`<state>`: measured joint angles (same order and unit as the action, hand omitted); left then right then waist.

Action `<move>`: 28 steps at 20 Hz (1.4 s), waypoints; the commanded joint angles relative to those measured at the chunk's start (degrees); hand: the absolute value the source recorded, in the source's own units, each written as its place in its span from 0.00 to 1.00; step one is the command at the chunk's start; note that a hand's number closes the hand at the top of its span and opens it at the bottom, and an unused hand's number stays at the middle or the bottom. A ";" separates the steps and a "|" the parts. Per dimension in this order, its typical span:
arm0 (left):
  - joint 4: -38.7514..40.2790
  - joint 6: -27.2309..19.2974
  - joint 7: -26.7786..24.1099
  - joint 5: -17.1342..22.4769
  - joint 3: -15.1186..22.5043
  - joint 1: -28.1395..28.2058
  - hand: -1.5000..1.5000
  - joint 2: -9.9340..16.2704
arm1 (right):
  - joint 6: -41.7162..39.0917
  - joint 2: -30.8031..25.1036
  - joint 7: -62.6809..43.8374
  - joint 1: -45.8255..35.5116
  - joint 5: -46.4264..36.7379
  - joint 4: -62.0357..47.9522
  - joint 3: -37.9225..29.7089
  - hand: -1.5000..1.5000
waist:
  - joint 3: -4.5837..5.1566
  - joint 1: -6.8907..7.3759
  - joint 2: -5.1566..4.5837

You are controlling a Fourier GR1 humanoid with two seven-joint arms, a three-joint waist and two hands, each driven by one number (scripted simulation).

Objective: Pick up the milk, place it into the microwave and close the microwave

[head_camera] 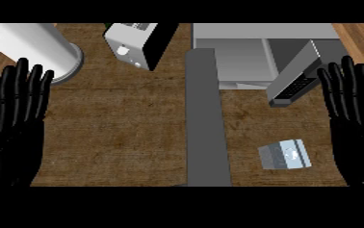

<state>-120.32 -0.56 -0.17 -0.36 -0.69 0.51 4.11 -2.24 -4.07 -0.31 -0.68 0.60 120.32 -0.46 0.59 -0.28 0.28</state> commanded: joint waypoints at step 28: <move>-10.25 21.68 5.86 33.98 -17.83 20.55 0.00 4.24 | 4.68 3.25 1.39 23.50 -5.58 8.80 -1.39 0.00 | -0.60 0.59 -0.20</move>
<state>-129.26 18.64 5.97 31.77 -16.78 18.05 8.81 2.09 -0.45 0.70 24.98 -6.90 133.49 2.46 0.00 0.15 0.13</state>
